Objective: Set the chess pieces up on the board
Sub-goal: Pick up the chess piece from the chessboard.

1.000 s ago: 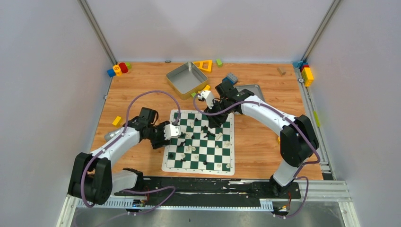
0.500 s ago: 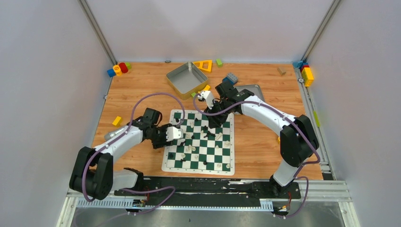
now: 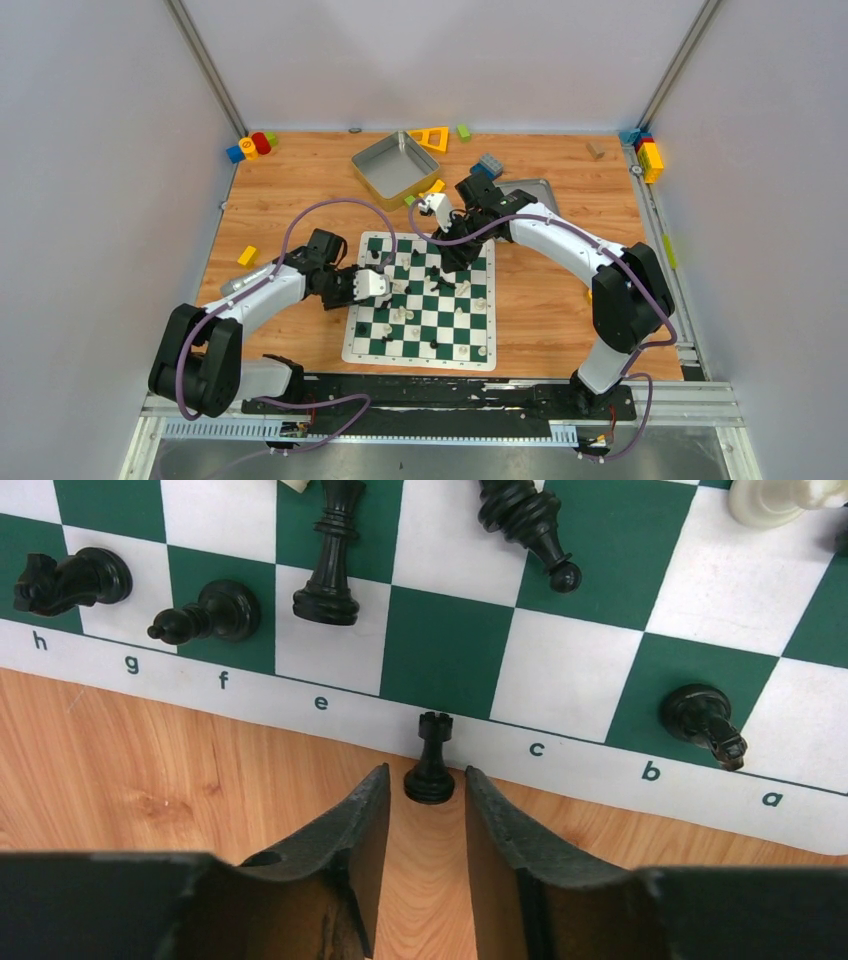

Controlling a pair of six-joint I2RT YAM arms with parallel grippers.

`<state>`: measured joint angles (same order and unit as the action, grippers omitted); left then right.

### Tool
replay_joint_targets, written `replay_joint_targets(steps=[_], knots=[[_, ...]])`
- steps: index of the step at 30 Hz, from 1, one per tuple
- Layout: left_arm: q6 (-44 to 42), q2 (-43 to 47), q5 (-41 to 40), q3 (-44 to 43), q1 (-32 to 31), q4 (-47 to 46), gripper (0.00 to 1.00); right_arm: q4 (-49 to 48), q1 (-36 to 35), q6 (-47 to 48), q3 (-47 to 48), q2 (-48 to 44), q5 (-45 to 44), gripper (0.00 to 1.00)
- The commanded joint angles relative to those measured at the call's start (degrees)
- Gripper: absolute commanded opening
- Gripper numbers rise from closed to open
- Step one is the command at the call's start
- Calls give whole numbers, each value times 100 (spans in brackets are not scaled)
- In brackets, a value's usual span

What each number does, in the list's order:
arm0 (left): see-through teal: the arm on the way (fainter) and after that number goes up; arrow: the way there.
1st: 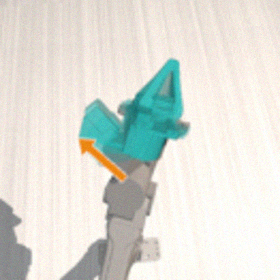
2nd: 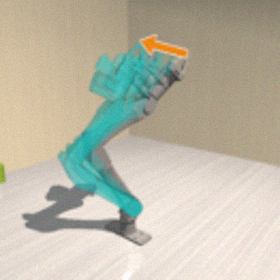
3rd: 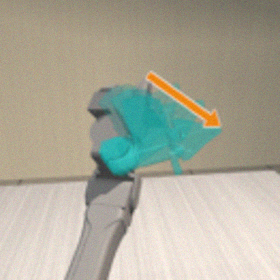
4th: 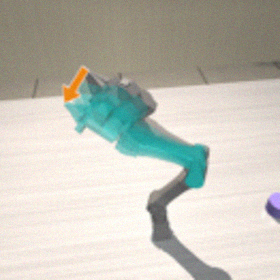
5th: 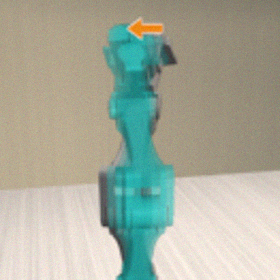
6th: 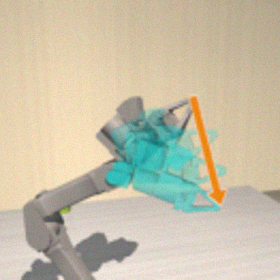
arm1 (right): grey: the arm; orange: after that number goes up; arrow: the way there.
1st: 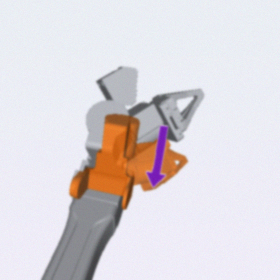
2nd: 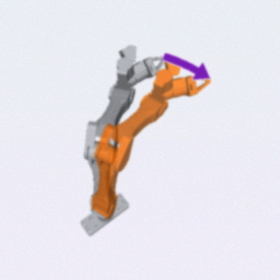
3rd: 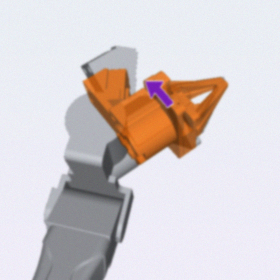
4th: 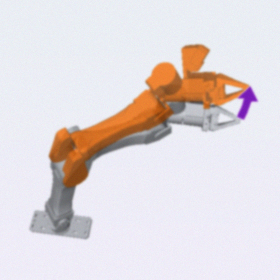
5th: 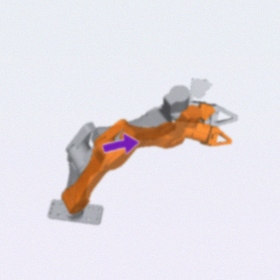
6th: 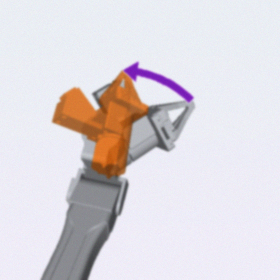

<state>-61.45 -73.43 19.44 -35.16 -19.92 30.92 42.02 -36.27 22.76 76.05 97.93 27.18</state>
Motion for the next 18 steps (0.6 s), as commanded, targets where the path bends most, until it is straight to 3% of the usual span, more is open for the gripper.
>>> replay_joint_targets(steps=[1,9,18], knots=[[43,66,25,7,-47,-68,38,-193,24,72,-16,-75,171,36],[426,392,-175,-8,-44,24,25,-194,20,36,6,-122,174,36],[1014,1375,440,-102,-40,107,20,-407,50,-322,149,-158,756,35]])
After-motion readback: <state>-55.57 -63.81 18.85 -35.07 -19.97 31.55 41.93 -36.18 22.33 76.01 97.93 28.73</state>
